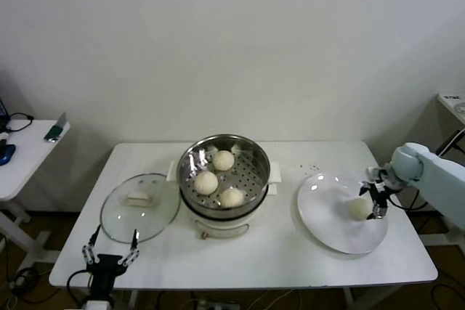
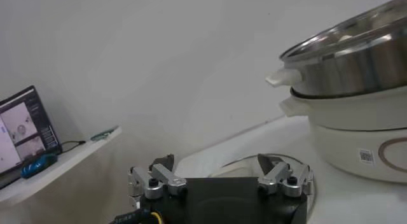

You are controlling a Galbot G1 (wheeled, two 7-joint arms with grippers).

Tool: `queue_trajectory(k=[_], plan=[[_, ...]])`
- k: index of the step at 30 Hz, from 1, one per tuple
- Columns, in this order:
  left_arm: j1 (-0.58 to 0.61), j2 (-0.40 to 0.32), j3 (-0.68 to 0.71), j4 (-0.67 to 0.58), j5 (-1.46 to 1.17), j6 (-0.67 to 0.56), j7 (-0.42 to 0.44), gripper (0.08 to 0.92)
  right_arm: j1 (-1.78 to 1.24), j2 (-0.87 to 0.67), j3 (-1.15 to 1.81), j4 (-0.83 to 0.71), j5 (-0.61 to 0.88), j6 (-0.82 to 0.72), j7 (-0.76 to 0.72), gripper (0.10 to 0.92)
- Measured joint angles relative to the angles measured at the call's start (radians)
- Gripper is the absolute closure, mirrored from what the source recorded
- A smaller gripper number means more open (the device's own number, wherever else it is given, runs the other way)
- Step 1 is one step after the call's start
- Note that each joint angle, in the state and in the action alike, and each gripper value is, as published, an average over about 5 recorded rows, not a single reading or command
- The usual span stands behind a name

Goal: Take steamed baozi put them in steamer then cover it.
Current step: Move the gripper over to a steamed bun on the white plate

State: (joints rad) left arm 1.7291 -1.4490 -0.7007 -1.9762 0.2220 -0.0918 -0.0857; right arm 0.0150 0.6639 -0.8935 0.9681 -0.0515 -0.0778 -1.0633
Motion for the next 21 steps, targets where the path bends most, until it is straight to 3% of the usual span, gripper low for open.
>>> queue_trajectory(k=[6, 21], plan=[[-0.004, 0.000, -0.002, 0.001, -0.001, 0.000, -0.001, 0.177, -0.002, 0.018, -0.003, -0.017, -0.008, 0.000, -0.005, 0.210], [-0.009, -0.002, -0.003, 0.009, -0.007, 0.001, -0.005, 0.177, 0.009, 0.026, -0.030, -0.027, 0.016, -0.006, -0.012, 0.330]])
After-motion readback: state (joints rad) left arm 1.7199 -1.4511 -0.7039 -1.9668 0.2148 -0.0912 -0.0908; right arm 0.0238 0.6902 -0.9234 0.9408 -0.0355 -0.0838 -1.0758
